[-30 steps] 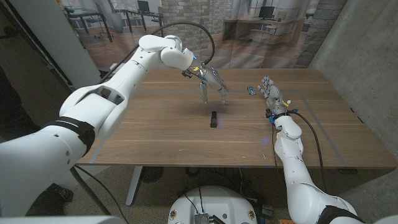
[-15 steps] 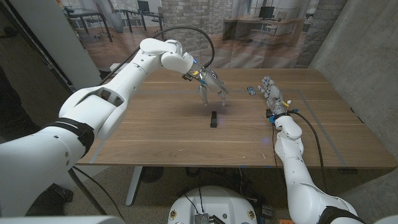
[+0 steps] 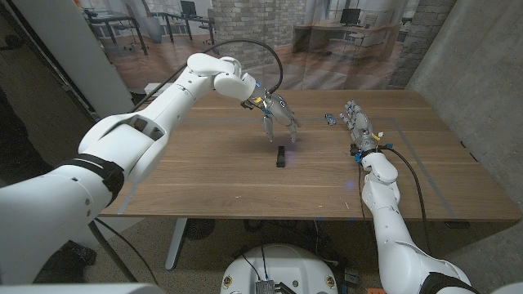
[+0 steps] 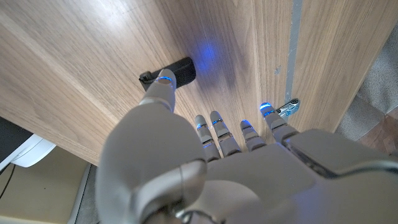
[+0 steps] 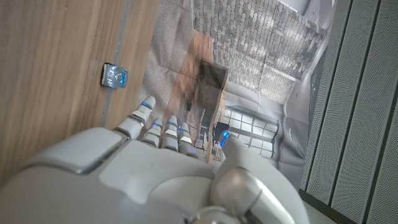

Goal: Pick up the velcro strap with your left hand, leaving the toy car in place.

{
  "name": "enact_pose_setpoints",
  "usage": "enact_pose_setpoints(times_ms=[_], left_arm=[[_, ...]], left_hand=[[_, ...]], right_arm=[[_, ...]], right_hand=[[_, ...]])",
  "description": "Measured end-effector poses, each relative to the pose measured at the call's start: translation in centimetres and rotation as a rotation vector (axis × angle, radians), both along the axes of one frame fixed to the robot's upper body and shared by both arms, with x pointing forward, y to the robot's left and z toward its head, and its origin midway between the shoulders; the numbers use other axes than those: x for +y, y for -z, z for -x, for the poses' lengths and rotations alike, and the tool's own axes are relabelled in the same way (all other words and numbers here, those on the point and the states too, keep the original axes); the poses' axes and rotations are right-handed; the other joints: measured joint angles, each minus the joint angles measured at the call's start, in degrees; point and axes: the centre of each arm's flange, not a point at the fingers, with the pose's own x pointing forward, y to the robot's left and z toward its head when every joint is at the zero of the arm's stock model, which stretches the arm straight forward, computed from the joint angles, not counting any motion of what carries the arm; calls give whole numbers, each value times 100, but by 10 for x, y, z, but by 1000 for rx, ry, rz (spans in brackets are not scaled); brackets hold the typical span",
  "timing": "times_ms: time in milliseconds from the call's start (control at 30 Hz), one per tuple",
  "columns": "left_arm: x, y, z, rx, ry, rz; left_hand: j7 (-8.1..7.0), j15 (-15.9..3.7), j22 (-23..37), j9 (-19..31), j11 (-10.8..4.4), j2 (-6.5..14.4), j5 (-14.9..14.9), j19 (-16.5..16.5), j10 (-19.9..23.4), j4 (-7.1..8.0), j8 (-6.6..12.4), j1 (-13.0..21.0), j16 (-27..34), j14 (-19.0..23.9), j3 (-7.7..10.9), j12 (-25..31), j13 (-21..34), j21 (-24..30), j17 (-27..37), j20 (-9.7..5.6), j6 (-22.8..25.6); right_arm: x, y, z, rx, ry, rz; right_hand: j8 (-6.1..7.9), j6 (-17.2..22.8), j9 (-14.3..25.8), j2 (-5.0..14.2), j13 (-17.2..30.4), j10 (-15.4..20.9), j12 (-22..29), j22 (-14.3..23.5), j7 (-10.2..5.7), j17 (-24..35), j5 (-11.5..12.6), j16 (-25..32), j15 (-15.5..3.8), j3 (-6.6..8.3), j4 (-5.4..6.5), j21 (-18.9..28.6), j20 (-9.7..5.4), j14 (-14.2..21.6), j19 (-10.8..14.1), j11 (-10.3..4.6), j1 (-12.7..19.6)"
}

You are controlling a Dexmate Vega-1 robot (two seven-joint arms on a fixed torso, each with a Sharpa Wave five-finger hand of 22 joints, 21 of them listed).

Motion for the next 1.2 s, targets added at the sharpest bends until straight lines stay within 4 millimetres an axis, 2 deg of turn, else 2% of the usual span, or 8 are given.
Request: enact_pose_setpoints(times_ms=[1200], left_arm=[[-4, 19, -14, 37, -5, -23]], left_hand=[[10, 0, 28, 7, 11, 75, 0, 0, 50, 5, 20, 75, -33, 0, -122, 0, 26, -53, 0, -1, 71]], right_arm=[[-1, -1, -3, 15, -2, 3]], right_hand=[[0, 0, 0, 0, 0, 0, 0, 0, 0, 0, 0, 0, 0, 0, 0, 0, 0, 0, 0, 0, 0]])
